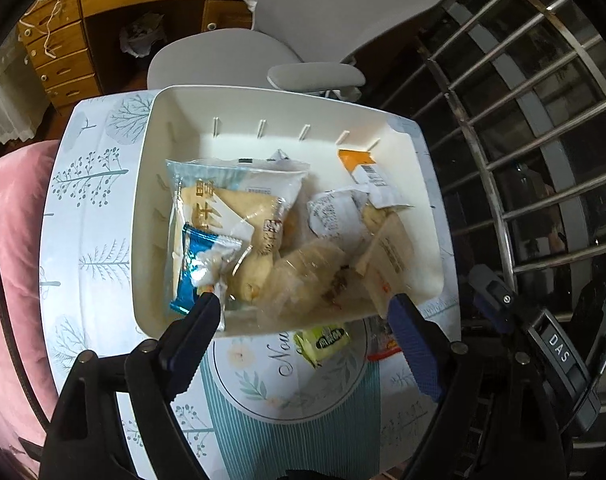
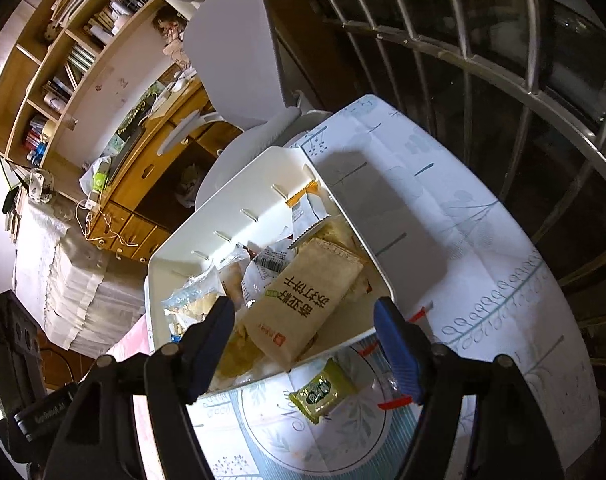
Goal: Organize snacks
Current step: 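Open both tools to drop the biscuit pack and pastry bag into the tray, then move the right tool to the red-edged dried-fruit pack while the left tool reaches the green pack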
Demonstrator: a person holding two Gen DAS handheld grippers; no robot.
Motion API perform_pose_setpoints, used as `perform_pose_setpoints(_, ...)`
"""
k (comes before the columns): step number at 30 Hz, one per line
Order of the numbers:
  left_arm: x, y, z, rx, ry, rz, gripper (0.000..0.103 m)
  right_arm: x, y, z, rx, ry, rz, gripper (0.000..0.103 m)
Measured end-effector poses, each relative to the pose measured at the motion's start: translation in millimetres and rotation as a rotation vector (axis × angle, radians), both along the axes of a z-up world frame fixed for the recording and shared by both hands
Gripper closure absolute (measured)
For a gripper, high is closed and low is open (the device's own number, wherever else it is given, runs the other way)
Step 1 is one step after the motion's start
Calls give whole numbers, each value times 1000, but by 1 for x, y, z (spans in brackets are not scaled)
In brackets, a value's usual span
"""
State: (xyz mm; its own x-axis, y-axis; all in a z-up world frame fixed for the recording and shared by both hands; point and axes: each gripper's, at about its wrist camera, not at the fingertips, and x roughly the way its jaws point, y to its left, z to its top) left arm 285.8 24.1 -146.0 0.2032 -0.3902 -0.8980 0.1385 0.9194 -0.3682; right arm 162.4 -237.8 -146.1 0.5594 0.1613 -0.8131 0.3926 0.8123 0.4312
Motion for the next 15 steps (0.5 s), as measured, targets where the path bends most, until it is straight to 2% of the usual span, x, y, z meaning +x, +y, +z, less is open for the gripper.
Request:
perform_pose_setpoints(8,-34,-4,15,-15,-31,-45,18,-27,-1,7,82,-43,7,30)
perform_pose_setpoints(12,-51,-11,6,-16,-16,-52,18,-41,-1,2,82,-51,8,30)
perform_pose_setpoints(15,-59,-18,-9,0,18,-58,18,-50,-2,-5,38,-52,17,30)
